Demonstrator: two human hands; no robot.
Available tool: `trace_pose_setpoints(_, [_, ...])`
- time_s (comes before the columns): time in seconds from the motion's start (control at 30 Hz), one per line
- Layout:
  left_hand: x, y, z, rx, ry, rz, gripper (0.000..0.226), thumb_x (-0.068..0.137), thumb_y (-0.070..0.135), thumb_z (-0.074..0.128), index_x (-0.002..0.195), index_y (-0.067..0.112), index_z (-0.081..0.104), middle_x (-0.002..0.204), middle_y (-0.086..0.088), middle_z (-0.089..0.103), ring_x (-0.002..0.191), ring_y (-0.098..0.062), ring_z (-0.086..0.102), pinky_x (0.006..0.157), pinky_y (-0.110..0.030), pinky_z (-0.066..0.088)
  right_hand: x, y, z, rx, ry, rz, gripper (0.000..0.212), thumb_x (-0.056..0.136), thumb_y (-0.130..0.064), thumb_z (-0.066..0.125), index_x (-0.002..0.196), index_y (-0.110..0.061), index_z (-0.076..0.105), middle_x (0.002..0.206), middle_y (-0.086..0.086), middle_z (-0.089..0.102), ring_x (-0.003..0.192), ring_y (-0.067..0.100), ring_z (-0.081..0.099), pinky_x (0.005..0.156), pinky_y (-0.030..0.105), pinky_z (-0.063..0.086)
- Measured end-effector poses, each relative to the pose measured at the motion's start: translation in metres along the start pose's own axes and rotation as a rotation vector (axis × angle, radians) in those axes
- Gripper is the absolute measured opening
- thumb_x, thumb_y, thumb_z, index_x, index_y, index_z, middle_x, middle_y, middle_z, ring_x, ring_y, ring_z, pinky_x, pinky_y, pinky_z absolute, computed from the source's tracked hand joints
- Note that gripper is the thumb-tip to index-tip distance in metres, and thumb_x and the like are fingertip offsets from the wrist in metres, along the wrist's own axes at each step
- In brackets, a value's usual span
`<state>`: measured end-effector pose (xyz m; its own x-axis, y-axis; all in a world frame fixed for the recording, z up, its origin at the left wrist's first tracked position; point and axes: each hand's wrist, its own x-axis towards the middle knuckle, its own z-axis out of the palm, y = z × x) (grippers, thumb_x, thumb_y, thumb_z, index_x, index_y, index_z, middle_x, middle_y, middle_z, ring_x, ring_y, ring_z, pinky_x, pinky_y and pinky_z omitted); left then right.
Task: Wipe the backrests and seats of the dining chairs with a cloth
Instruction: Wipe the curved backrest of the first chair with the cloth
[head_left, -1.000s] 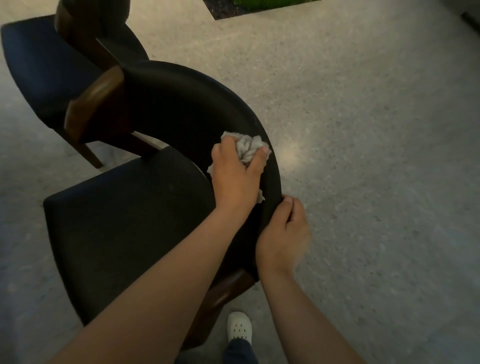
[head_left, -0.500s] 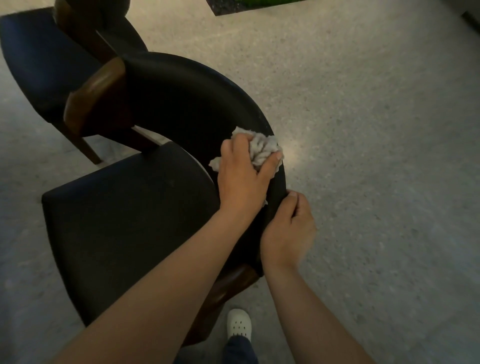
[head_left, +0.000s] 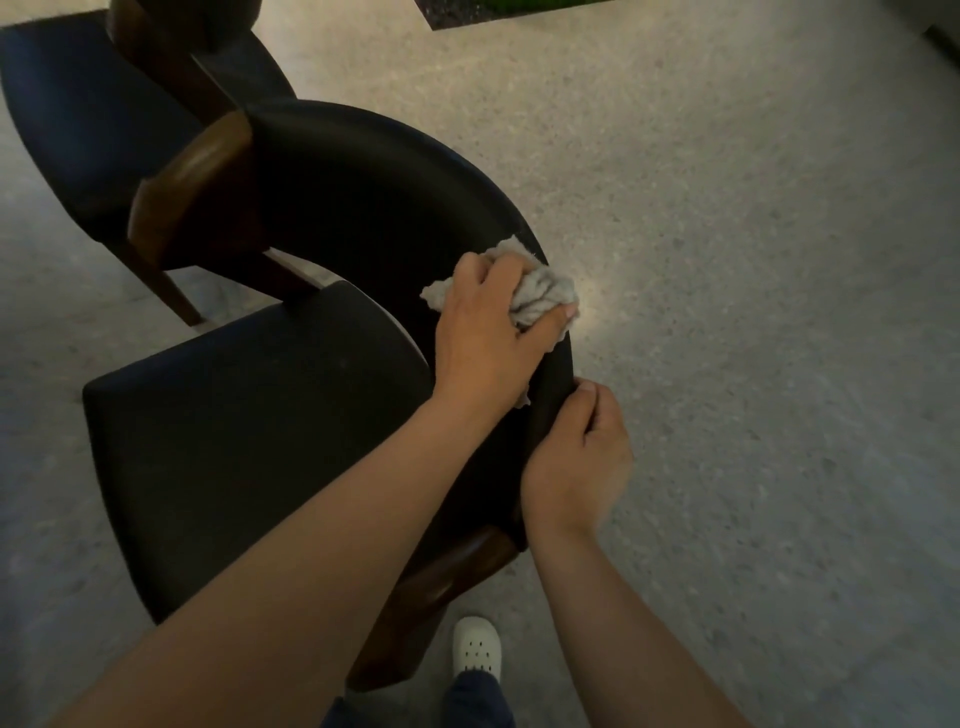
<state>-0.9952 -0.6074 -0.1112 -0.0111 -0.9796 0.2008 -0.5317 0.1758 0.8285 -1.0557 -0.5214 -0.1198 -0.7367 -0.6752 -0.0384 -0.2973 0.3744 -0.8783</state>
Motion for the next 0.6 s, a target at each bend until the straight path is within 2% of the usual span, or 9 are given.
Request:
trace_pose_setpoints(0.13, [-0.001,-0.002,0.007,-0.190,0.169,-0.327,0.032,0.086,0.049,0.063,0.106,0.026,0.052,0.104,0.011,0.042,0.089,0.001,0.052,0.065,-0.009,0.043,0.000,0.000,0.000,-0.016,-0.004,0.003,0.032,0.102,-0.024,0.039,0.086,-0.018,0.066,0.064,-0.011,0.056,0.058,0.003,0.053,0.051,0.021,0.038])
trace_pose_setpoints(0.23, [-0.019,-0.010,0.004,-0.289,0.241,-0.497,0.030,0.089,0.047,0.062,0.108,0.025,0.054,0.105,0.012,0.044,0.086,0.022,0.046,0.062,0.005,0.037,0.000,-0.001,0.000,-0.031,-0.001,0.006,0.031,0.102,-0.025,0.039,0.087,-0.019,0.066,0.064,-0.009,0.058,0.057,0.007,0.054,0.053,0.032,0.045])
trace_pose_setpoints(0.27, [-0.026,-0.012,0.003,-0.300,0.224,-0.498,0.031,0.089,0.048,0.061,0.108,0.024,0.055,0.107,0.010,0.045,0.086,0.020,0.047,0.063,0.002,0.039,0.000,-0.001,-0.001,-0.033,-0.001,0.004,0.031,0.102,-0.025,0.039,0.086,-0.019,0.066,0.064,-0.009,0.057,0.057,0.008,0.053,0.053,0.033,0.045])
trace_pose_setpoints(0.37, [-0.027,-0.005,0.002,-0.283,0.123,-0.375,0.031,0.088,0.056,0.056,0.105,0.030,0.051,0.106,0.014,0.044,0.091,0.002,0.052,0.069,-0.010,0.041,0.000,-0.001,0.000,-0.017,-0.001,0.001,0.031,0.102,-0.024,0.040,0.088,-0.017,0.067,0.067,-0.008,0.059,0.058,0.007,0.053,0.056,0.034,0.045])
trace_pose_setpoints(0.47, [-0.011,0.007,0.006,-0.142,0.078,-0.213,0.033,0.083,0.059,0.058,0.099,0.034,0.046,0.100,0.013,0.041,0.086,-0.001,0.047,0.067,-0.015,0.039,0.000,-0.002,-0.001,-0.012,-0.001,0.003,0.031,0.102,-0.022,0.040,0.090,-0.016,0.068,0.070,-0.007,0.062,0.060,0.006,0.054,0.057,0.031,0.043])
trace_pose_setpoints(0.6, [-0.008,0.002,0.010,-0.127,0.107,-0.263,0.036,0.081,0.057,0.063,0.100,0.029,0.049,0.097,0.011,0.043,0.083,-0.003,0.047,0.067,-0.020,0.042,0.000,-0.003,-0.001,-0.012,-0.004,0.018,0.031,0.102,-0.023,0.040,0.090,-0.017,0.068,0.070,-0.009,0.061,0.060,0.005,0.054,0.055,0.025,0.040])
